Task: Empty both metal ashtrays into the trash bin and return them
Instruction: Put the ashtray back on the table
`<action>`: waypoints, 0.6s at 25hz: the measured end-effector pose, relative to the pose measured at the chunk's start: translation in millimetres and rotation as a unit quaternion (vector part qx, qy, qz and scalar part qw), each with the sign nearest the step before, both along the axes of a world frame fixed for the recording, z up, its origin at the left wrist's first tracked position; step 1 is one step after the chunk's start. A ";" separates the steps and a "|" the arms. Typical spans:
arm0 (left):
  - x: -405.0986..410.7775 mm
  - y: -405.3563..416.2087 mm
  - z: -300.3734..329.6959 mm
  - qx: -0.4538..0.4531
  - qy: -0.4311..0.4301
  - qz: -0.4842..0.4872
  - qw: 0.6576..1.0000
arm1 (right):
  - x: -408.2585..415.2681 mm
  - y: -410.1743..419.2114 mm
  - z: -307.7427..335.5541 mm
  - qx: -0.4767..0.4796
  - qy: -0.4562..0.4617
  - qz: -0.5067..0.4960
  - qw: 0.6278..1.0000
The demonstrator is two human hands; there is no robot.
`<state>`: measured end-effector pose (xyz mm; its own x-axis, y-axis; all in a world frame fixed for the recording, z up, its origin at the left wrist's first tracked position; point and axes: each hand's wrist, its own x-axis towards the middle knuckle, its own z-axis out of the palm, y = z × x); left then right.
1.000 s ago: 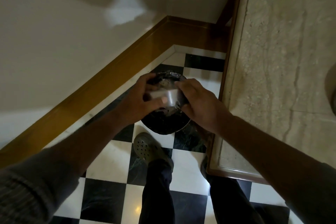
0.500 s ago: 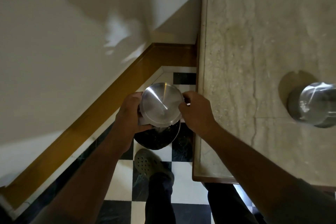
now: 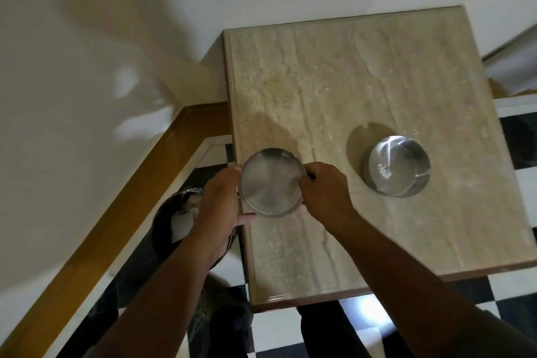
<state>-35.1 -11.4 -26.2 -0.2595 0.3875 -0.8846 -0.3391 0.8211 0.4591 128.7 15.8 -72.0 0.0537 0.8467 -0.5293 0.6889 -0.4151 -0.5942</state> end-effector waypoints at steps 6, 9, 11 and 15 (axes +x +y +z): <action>44.2 12.1 -20.3 0.057 0.022 -0.062 0.996 | 40.9 10.7 -23.6 -0.004 -0.035 -0.019 0.999; 53.2 15.8 -28.0 0.063 0.032 -0.074 0.995 | 48.7 12.9 -31.6 -0.003 -0.029 -0.030 0.999; 52.7 15.1 -31.8 0.073 0.043 -0.088 0.993 | 49.4 13.4 -33.7 0.000 -0.026 -0.021 0.999; 52.5 15.4 -36.2 0.071 0.038 -0.071 0.994 | 48.7 14.7 -36.9 0.007 -0.020 0.002 1.000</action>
